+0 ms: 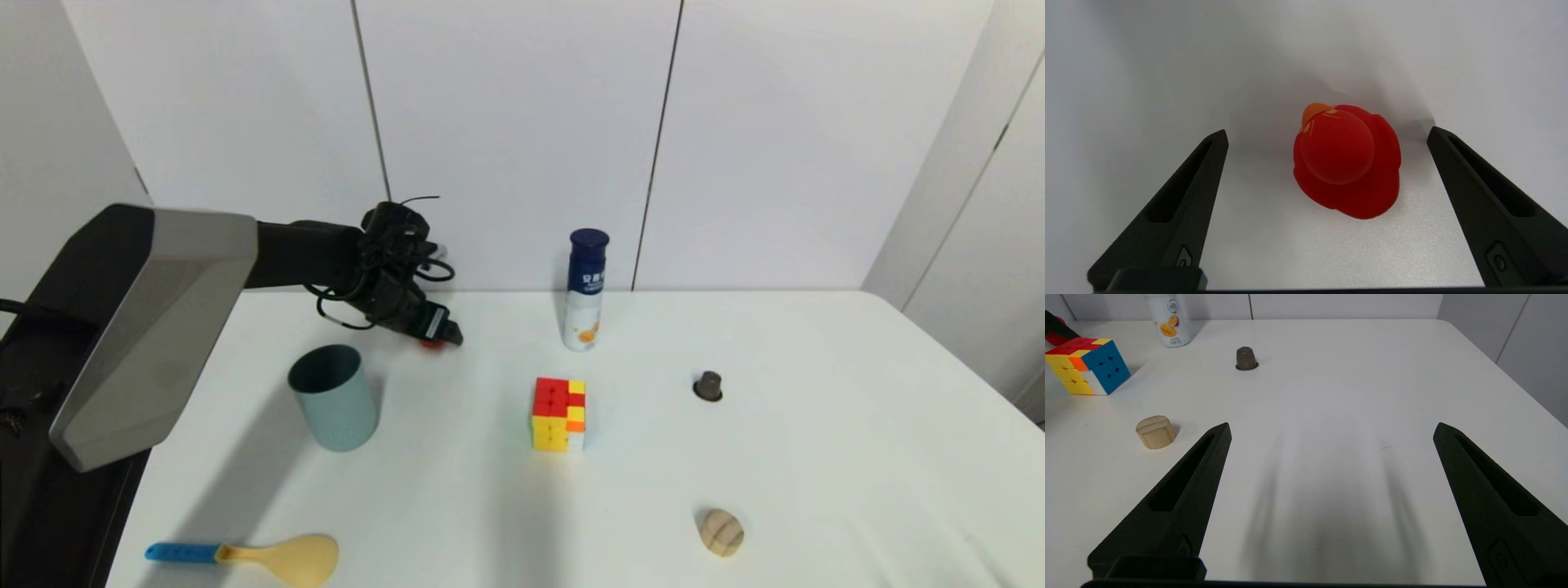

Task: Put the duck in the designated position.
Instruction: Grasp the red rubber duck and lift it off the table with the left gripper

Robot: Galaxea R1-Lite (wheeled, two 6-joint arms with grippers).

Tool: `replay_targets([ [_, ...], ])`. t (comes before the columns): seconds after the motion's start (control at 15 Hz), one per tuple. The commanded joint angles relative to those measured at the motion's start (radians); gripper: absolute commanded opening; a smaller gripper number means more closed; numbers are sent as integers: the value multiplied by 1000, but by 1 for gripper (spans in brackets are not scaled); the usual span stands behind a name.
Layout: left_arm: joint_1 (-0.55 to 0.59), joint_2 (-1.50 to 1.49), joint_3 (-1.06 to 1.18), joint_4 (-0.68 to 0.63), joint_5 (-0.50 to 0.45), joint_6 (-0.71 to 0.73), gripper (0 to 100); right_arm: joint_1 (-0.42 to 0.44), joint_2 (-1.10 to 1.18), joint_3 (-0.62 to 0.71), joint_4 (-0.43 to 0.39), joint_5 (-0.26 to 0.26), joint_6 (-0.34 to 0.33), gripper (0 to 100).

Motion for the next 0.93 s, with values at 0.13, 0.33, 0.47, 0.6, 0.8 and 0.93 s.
replay_targets([
  [0.13, 0, 8, -2, 5, 1, 0, 100, 0, 2, 0, -1, 0, 0, 100],
  [0.33, 0, 5, 0, 9, -7, -17, 0, 0, 2, 0, -1, 0, 0, 100],
  [0.47, 0, -10, 0, 13, -11, -20, 0, 0, 2, 0, -1, 0, 0, 100],
  [0.6, 0, -22, 1, 13, -11, -20, 0, 0, 2, -1, -1, 0, 0, 100],
  [0.8, 1, -44, 1, 15, -13, -20, 0, 0, 2, 0, -1, 0, 0, 100],
  [0.93, 1, -79, -2, 13, -15, -17, 0, 0, 2, 0, -1, 0, 0, 100],
])
